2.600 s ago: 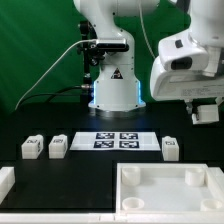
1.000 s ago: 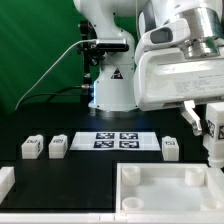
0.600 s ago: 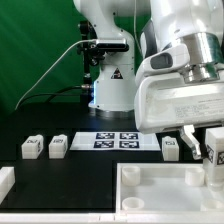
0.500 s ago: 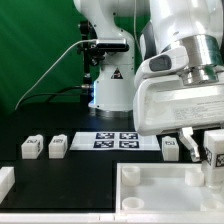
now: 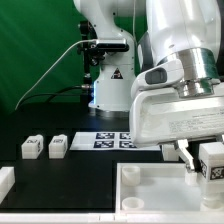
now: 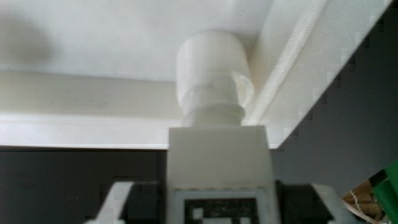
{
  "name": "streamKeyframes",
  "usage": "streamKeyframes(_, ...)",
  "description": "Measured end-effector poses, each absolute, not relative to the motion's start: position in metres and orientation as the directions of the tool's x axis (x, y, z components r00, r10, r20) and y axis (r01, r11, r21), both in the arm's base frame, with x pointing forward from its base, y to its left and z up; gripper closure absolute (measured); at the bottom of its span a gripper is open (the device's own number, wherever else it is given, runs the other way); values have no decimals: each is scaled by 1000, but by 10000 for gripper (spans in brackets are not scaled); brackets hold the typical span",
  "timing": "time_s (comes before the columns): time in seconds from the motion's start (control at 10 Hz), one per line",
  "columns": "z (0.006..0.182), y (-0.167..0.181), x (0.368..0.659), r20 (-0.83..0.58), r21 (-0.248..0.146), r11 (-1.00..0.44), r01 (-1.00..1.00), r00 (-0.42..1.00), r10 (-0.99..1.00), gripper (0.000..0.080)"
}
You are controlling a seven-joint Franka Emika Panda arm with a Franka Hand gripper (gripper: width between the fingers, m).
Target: Assemble one leg
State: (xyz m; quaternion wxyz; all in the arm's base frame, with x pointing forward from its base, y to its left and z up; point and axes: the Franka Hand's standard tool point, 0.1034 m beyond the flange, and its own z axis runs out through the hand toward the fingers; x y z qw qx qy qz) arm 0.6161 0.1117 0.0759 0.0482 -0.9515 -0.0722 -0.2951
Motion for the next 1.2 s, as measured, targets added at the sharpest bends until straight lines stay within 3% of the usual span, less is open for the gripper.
streamKeyframes(1.2, 57, 118, 602, 539, -60, -994, 87, 842, 41, 508)
